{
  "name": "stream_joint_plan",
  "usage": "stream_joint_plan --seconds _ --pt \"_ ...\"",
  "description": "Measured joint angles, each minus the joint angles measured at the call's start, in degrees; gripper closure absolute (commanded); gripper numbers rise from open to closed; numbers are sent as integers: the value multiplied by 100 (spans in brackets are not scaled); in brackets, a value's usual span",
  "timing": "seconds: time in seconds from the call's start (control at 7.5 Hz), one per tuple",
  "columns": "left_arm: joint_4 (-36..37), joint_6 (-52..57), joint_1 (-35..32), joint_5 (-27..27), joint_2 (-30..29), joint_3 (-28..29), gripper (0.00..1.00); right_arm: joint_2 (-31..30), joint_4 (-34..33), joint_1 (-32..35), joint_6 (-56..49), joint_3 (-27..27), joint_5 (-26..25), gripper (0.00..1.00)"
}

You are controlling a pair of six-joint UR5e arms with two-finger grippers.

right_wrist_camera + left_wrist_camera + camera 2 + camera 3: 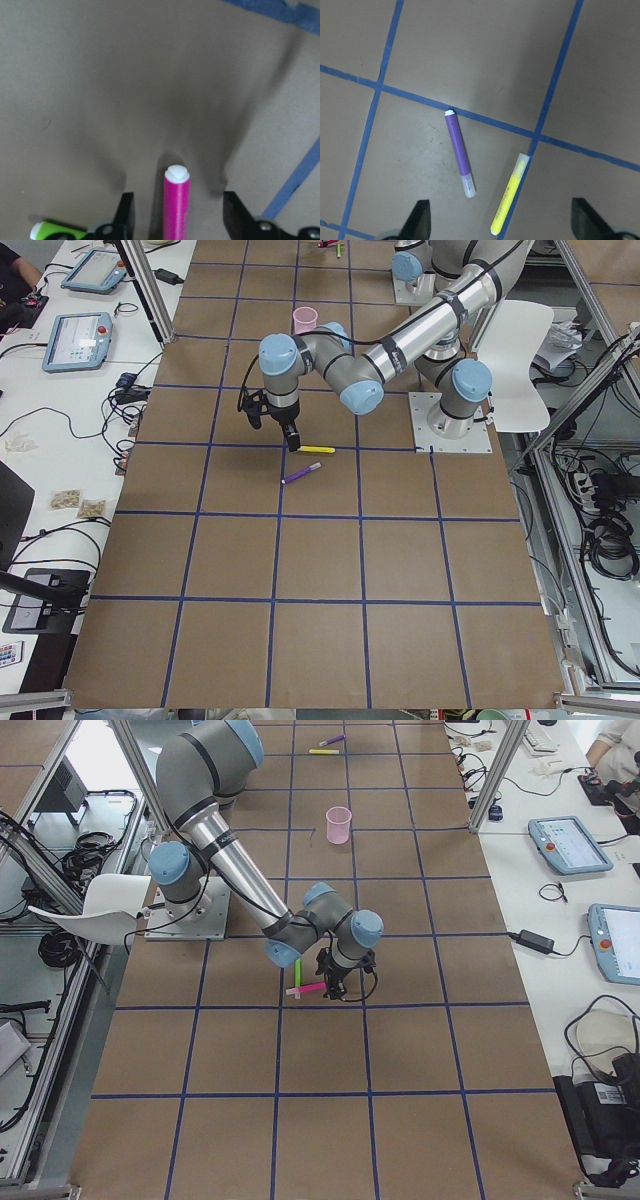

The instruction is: Insert purple and pink pens into pink cup

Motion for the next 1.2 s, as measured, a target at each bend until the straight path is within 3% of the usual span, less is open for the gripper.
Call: stream_joint_plan --seconds 0.13,0.27,0.8,1.07,1.2 --pt "93 -31 95 -17 -270 -1 0 -2 39 0 0 -1 4 97" --pt "204 -77 186 -34 -513 0 0 -7 51 0 -1 -15 6 100" --pt "841 -529 291 -41 -1105 -49 0 -307 96 278 147 -293 250 100" --pt "891 -888 290 -44 -1294 -49 17 -959 144 1027 1102 -350 1077 100" --pt "914 -988 290 -46 -1365 -50 21 -1312 140 1511 1598 -316 1534 100"
